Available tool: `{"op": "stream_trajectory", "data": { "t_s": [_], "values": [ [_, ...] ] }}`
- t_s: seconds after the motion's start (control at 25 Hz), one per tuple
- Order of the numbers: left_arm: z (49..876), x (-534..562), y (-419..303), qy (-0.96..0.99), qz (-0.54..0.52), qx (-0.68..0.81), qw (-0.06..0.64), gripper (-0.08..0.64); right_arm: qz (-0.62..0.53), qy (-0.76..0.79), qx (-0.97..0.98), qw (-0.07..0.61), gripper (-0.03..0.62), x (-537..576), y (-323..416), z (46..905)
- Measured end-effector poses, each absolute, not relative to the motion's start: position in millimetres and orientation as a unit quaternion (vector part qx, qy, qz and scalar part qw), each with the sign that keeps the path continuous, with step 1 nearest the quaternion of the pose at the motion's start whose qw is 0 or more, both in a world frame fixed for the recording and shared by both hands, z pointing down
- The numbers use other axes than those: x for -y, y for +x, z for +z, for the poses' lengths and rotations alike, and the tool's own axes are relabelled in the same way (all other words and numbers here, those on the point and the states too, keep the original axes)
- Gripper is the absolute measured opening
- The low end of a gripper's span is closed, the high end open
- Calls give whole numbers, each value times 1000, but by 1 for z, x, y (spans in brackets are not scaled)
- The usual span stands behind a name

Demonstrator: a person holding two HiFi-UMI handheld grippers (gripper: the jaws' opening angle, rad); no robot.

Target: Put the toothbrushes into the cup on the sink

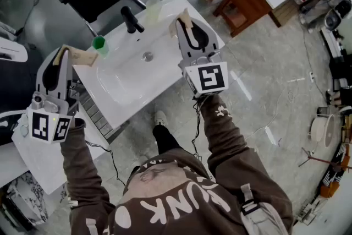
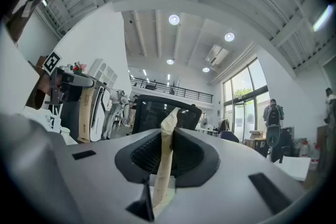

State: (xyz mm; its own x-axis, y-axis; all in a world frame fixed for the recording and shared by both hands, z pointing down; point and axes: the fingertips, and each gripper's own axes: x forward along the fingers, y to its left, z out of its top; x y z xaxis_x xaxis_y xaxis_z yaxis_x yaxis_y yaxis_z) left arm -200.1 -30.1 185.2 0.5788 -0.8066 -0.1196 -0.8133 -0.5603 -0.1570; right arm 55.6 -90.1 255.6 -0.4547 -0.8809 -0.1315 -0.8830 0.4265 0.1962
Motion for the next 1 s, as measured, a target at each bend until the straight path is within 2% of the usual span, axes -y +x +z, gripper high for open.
{"op": "stream_trajectory", "data": {
  "t_s": [0.6,0.76,1.0],
  "values": [
    [207,113,-206,-865,2,-495,89,28,109,-493,-863,-4,64,220,44,283],
    [211,132,-210,-862,3,-499,91,28,112,-477,-872,3,64,268,30,304],
    [220,147,-211,-858,-7,-507,85,28,84,-473,-877,-34,64,311,19,361]
  ]
}}
